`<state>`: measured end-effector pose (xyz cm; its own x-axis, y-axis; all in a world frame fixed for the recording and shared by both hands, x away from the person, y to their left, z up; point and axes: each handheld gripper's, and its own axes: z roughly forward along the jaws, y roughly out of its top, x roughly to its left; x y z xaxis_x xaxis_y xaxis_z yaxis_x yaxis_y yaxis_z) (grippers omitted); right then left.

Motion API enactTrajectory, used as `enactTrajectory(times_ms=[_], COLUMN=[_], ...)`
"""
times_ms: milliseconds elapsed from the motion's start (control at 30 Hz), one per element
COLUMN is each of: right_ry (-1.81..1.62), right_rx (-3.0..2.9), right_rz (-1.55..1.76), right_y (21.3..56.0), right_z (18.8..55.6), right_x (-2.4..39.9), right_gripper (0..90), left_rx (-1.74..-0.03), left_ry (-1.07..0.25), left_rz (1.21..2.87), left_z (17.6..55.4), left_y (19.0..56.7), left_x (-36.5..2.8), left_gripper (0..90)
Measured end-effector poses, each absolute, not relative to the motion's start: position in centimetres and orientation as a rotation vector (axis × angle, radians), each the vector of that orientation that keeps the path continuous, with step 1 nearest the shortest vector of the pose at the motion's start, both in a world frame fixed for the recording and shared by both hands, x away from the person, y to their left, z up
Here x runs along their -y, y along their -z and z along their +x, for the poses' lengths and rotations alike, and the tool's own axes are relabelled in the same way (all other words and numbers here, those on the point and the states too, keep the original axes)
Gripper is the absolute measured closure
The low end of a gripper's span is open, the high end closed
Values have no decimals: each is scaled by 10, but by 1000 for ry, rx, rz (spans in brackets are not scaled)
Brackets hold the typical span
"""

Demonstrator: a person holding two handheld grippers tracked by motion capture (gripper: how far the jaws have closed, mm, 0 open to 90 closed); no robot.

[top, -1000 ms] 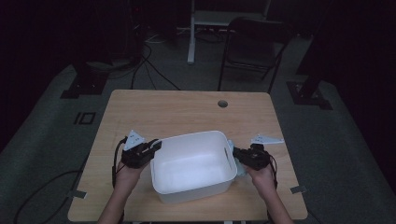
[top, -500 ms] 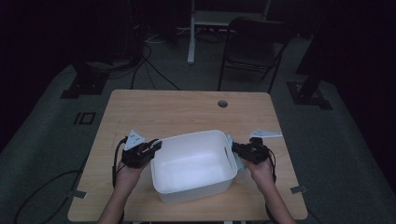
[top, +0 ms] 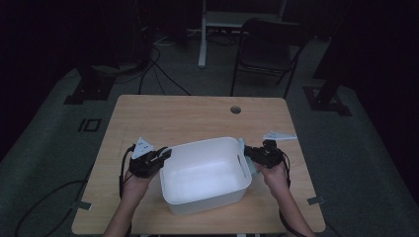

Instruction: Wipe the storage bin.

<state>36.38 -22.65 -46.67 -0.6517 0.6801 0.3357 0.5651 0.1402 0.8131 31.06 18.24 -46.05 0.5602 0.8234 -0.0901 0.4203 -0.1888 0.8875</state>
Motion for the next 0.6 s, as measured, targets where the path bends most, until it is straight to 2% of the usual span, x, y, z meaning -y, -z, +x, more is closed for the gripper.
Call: enactTrajectory(times_ms=[267,467,600], right_ry=[-1606,-1573,-1582], right_rx=[-2260,-2299,-2296], right_rz=[1234,1285,1268], right_y=[454,470,465], right_z=[371,380,381], right_x=[229,225,226], right_gripper=[823,823,822], left_rx=[-1023,-1026,-1024], left_ry=[-516,-517,-513], left_rz=[1813,1808,1809], left_z=[311,311,311], left_y=[460,461,461], left_x=[-182,-182,-182], left_gripper=[771,770,770])
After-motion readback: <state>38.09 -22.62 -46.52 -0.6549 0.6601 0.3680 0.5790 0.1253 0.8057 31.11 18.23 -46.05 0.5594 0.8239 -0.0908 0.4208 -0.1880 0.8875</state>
